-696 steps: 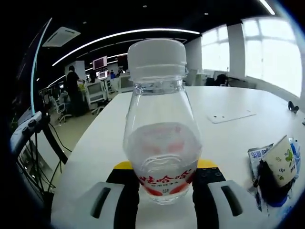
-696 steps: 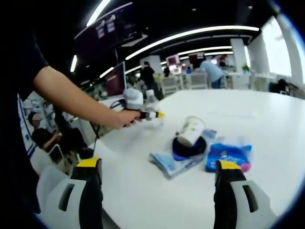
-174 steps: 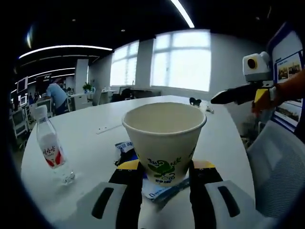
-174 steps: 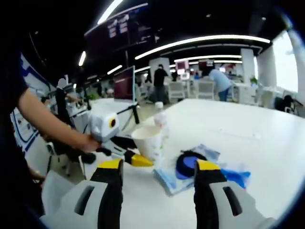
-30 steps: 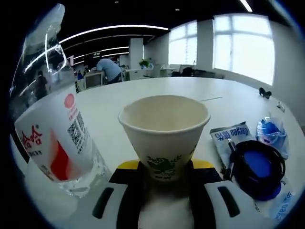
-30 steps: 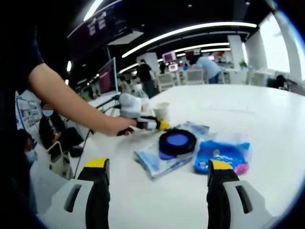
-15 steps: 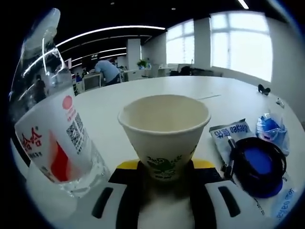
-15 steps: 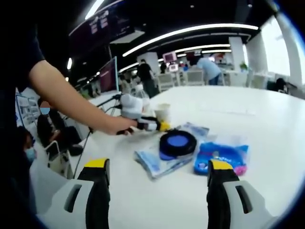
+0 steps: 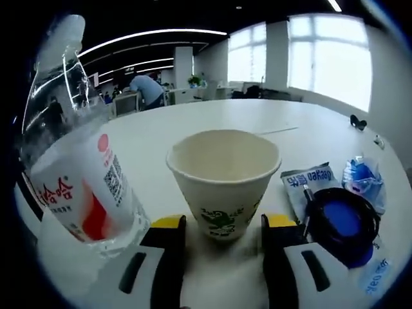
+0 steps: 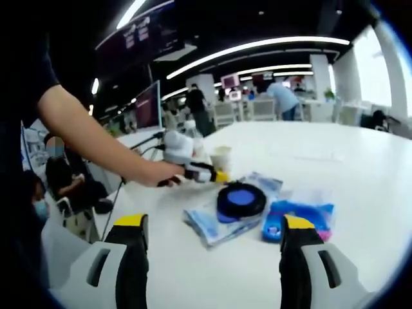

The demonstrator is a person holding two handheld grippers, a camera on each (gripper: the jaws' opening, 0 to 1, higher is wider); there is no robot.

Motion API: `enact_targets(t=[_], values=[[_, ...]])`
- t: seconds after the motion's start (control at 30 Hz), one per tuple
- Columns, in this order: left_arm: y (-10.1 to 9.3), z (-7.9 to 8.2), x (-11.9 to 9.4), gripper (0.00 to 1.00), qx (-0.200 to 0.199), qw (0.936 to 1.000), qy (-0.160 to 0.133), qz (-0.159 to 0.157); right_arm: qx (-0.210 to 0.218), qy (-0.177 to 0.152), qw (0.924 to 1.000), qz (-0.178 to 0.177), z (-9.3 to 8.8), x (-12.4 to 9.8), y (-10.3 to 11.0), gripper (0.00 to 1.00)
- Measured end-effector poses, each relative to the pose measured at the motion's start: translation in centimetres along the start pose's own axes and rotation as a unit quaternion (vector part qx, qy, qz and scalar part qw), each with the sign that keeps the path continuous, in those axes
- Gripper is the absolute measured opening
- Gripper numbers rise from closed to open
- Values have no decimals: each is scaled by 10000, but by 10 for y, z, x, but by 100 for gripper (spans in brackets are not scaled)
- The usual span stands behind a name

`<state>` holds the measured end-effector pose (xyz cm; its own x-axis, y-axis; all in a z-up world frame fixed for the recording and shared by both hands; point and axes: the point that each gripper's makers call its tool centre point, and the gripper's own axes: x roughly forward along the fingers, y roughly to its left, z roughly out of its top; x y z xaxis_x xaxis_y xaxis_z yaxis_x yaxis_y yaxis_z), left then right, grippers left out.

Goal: Arrange the tabletop items into an orderly group along one side of the table until the central work area is clear of visible clutter.

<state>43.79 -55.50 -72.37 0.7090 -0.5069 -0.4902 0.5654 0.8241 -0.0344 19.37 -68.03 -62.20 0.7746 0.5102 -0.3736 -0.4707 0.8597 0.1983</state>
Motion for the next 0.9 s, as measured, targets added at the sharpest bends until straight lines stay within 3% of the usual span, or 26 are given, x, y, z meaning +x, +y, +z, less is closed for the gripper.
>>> enact_targets(t=[0.37,0.9], values=[[-14,2,-20,49,210,9996,34,-166,97,-114,9999,-69,5,-6,1,82],[-21,11,-50,49,216,9990,-90,-373,-194,-391,9990,-104,40,-18,17,80]])
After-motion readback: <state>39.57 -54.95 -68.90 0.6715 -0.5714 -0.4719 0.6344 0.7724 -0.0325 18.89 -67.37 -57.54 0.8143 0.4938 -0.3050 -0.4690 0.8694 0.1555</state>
